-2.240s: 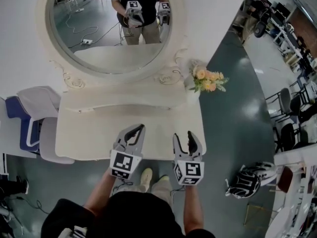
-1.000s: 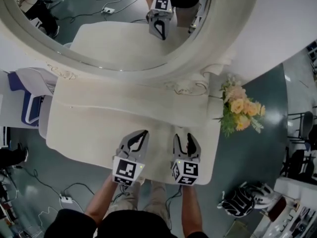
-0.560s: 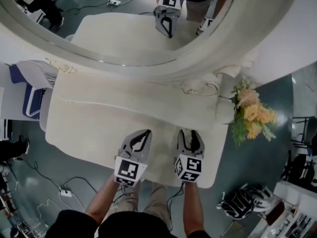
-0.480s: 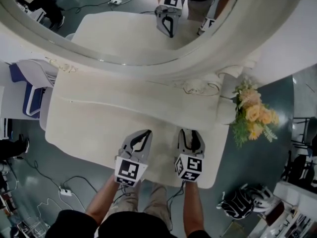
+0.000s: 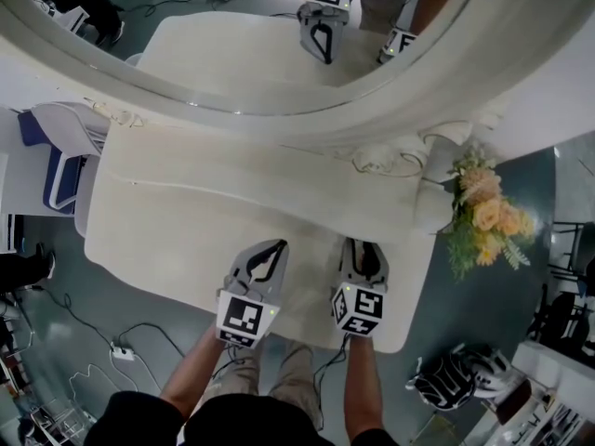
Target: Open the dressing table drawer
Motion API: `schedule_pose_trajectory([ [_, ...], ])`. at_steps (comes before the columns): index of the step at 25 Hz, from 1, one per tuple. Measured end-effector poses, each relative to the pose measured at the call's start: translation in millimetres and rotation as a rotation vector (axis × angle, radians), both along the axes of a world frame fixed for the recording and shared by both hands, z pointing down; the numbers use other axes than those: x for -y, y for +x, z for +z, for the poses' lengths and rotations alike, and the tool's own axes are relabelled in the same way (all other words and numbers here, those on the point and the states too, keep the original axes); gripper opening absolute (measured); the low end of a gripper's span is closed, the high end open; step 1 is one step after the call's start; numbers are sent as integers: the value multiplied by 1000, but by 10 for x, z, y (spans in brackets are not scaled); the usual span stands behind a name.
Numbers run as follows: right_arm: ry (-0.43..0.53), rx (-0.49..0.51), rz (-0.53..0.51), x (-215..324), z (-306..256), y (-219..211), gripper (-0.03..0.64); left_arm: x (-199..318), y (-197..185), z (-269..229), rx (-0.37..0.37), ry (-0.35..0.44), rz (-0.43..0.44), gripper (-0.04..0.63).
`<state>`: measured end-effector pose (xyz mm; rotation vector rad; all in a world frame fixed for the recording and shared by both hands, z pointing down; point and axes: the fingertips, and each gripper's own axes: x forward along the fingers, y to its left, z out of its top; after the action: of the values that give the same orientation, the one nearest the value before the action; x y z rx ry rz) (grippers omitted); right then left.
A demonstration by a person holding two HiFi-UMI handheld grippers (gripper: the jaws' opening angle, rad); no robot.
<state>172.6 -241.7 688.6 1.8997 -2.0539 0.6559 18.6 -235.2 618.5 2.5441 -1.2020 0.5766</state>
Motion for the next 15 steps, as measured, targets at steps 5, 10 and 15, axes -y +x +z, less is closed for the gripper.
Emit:
schedule_pose_trajectory([
  [5,1,-11,1,0,-2,-10,100,7,-23,-16,1,1,-2,3],
  [10,0,-17,-1,1,0,-4,97,-7,-39,-30,-3,8,-5,3],
  [15,-15,-13,-9,-11,5,-6,95,-35,-69,-43,-3,11,-12,3],
])
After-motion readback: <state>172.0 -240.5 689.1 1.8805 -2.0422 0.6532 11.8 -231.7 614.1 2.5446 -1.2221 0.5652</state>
